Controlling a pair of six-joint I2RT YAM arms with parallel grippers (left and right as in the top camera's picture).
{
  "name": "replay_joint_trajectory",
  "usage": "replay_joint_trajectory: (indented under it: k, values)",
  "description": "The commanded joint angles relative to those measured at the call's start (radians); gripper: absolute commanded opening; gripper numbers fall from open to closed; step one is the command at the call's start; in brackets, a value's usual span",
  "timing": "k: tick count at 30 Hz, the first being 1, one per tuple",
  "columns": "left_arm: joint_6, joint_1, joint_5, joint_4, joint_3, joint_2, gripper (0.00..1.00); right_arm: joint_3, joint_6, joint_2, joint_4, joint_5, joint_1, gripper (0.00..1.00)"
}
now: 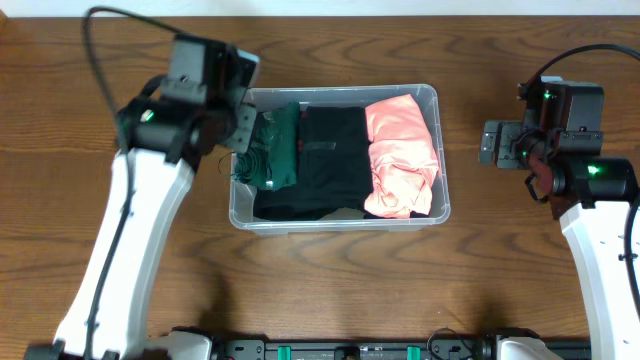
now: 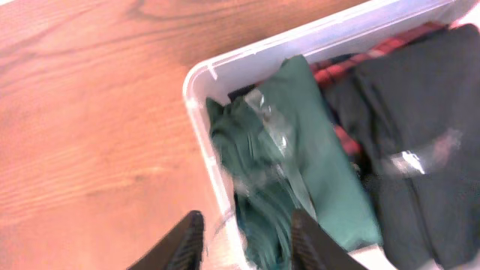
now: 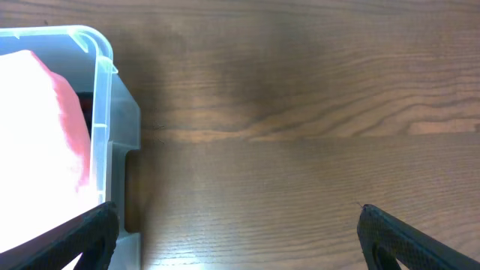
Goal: Pack container
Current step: 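Press and tuck the green garment into the bin with the left gripper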
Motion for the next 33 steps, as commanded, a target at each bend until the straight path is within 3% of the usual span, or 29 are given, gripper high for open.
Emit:
replay_joint_trajectory:
  k: [1, 12, 25, 33]
  values:
    - [-0.053, 0.001, -0.018, -0.052, -0.02, 0.028, 0.31, 0.001, -0.012, -0.013, 0.005, -0.001, -0.006, 0.99]
    - [-0.093, 0.001, 0.018, 0.023, -0.225, 0.155, 0.3, 0.001, -0.012, -0.013, 0.002, -0.001, -0.006, 0.99]
    - [-0.107, 0.001, 0.055, 0.05, -0.227, 0.27, 0.3, 0.001, -0.012, -0.013, 0.002, -0.001, -0.006, 0.99]
    - [-0.108, 0.001, 0.055, 0.02, -0.209, 0.284, 0.39, 0.001, -0.012, -0.013, -0.005, -0.002, -0.006, 0.99]
